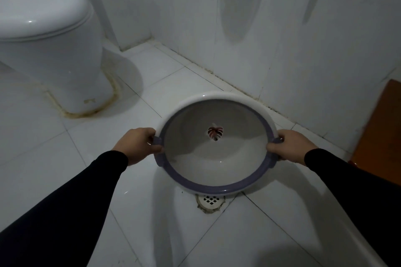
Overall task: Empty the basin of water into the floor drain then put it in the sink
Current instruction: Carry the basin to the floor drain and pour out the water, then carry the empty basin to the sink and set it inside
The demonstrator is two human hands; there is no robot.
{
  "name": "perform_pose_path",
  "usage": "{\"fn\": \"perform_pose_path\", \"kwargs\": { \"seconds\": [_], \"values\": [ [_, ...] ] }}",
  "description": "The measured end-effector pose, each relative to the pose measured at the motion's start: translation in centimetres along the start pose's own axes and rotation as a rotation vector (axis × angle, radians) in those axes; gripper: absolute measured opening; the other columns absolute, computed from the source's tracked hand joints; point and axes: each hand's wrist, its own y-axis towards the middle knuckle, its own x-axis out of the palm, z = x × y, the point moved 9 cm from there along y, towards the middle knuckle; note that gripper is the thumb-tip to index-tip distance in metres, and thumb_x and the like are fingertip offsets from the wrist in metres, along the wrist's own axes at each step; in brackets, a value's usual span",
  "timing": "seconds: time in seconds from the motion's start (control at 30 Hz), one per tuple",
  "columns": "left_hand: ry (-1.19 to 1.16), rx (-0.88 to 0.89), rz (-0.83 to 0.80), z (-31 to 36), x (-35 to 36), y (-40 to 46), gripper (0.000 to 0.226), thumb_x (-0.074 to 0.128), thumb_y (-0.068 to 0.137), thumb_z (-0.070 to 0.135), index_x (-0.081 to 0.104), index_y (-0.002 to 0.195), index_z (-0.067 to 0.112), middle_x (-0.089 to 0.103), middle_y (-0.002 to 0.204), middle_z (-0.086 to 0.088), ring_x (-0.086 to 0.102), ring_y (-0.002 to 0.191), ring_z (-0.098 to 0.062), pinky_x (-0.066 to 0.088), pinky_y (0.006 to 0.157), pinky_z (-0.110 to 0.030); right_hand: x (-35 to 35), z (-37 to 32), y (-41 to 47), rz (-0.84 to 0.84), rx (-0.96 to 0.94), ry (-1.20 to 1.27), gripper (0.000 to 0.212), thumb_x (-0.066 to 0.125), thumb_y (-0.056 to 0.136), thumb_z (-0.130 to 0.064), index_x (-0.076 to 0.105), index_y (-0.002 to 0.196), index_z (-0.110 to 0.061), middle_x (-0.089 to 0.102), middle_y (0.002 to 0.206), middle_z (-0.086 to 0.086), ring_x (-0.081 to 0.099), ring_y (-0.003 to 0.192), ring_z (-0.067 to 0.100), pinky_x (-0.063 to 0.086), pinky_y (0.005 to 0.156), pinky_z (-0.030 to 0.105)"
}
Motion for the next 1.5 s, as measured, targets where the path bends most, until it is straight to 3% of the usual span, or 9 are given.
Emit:
{"fn": "perform_pose_path", "kwargs": {
  "seconds": [0.17, 0.33, 0.43, 0.6, 0.83, 1.0, 1.23, 1.4, 1.5],
  "values": [
    [-0.132, -0.032, 0.058, 0.1, -0.4, 0.5, 0.014, 0.072, 0.080, 0.034, 0.066, 0.085, 0.022, 0.066, 0.080, 0.007, 0.060, 0.077, -0.013, 0.044, 0.062, -0.028, -1.0, -0.2, 0.4, 0.110, -0.001, 0.003, 0.035, 0.063, 0.076, -0.040, 0.065, 0.074, -0.006, 0.072, 0.068, 0.008, 0.070, 0.068, 0.024, 0.059, 0.072, 0.041],
    [-0.362, -0.089, 0.058, -0.3, 0.1, 1.2, 0.014, 0.068, 0.084, 0.031, 0.069, 0.087, 0.018, 0.074, 0.077, -0.002, 0.070, 0.074, -0.020, 0.059, 0.068, -0.037, -1.5, -0.8, 1.0, 0.176, -0.024, 0.048, 0.051, 0.056, 0.085, -0.052, 0.048, 0.054, -0.011, 0.051, 0.051, 0.004, 0.049, 0.053, 0.022, 0.039, 0.052, 0.029],
    [-0.565, -0.132, 0.073, -0.4, 0.6, 1.7, 0.002, 0.067, 0.085, 0.027, 0.067, 0.086, 0.025, 0.076, 0.070, -0.002, 0.073, 0.068, -0.022, 0.062, 0.063, -0.038, -1.3, -0.8, 1.6, 0.207, 0.011, 0.141, 0.054, 0.049, 0.088, -0.054, 0.044, 0.052, -0.013, 0.046, 0.050, 0.005, 0.044, 0.050, 0.021, 0.036, 0.052, 0.028],
    [-0.647, -0.198, 0.141, -0.8, 0.8, 2.6, 0.010, 0.065, 0.087, 0.033, 0.066, 0.088, 0.023, 0.075, 0.068, 0.000, 0.069, 0.055, -0.016, 0.051, 0.047, -0.026, 0.1, -0.2, 2.7, 0.152, 0.085, 0.290, 0.055, 0.051, 0.087, -0.052, 0.064, 0.068, -0.003, 0.066, 0.069, 0.014, 0.060, 0.060, 0.024, 0.050, 0.061, 0.032],
    [-0.707, -0.291, 0.202, -1.1, 1.6, 3.9, 0.028, 0.057, 0.090, 0.032, 0.070, 0.098, 0.008, 0.074, 0.089, -0.013, 0.069, 0.078, -0.030, 0.057, 0.069, -0.038, 0.9, -0.9, 4.9, 0.174, 0.019, 0.309, 0.026, 0.056, 0.086, -0.034, 0.069, 0.088, -0.012, 0.072, 0.088, 0.011, 0.069, 0.084, 0.030, 0.056, 0.079, 0.045],
    [-0.685, -0.311, 0.242, -1.3, 1.3, 4.9, 0.023, 0.058, 0.086, 0.024, 0.068, 0.095, 0.006, 0.072, 0.092, -0.016, 0.067, 0.084, -0.034, 0.056, 0.073, -0.044, 1.1, -2.3, 6.2, 0.246, -0.011, 0.345, 0.022, 0.054, 0.089, -0.032, 0.067, 0.094, -0.015, 0.070, 0.084, 0.004, 0.064, 0.073, 0.018, 0.048, 0.061, 0.024],
    [-0.663, -0.300, 0.328, -1.3, -4.6, 6.1, 0.014, 0.062, 0.084, 0.017, 0.066, 0.097, 0.014, 0.068, 0.087, -0.003, 0.065, 0.084, -0.026, 0.051, 0.067, -0.033, -1.6, -7.9, 6.9, 0.289, -0.074, 0.341, 0.020, 0.052, 0.091, -0.031, 0.066, 0.086, -0.017, 0.068, 0.081, 0.004, 0.062, 0.074, 0.021, 0.045, 0.060, 0.026],
    [-0.650, -0.290, 0.355, 0.4, -12.4, 4.8, 0.028, 0.062, 0.085, 0.017, 0.065, 0.112, 0.013, 0.070, 0.095, -0.005, 0.066, 0.089, -0.026, 0.054, 0.084, -0.041, -6.3, -14.3, 4.4, 0.315, -0.094, 0.338, 0.026, 0.052, 0.090, -0.033, 0.067, 0.103, -0.017, 0.067, 0.090, 0.004, 0.061, 0.082, 0.022, 0.040, 0.071, 0.026],
    [-0.662, -0.280, 0.386, 2.6, -18.8, 3.4, 0.026, 0.062, 0.085, 0.012, 0.064, 0.111, 0.010, 0.065, 0.086, 0.000, 0.063, 0.086, -0.025, 0.052, 0.083, -0.037, -10.4, -18.9, 1.8, 0.316, -0.096, 0.349, 0.023, 0.052, 0.090, -0.031, 0.066, 0.099, -0.015, 0.066, 0.087, 0.004, 0.059, 0.077, 0.021, 0.041, 0.063, 0.025]
  ]
}}
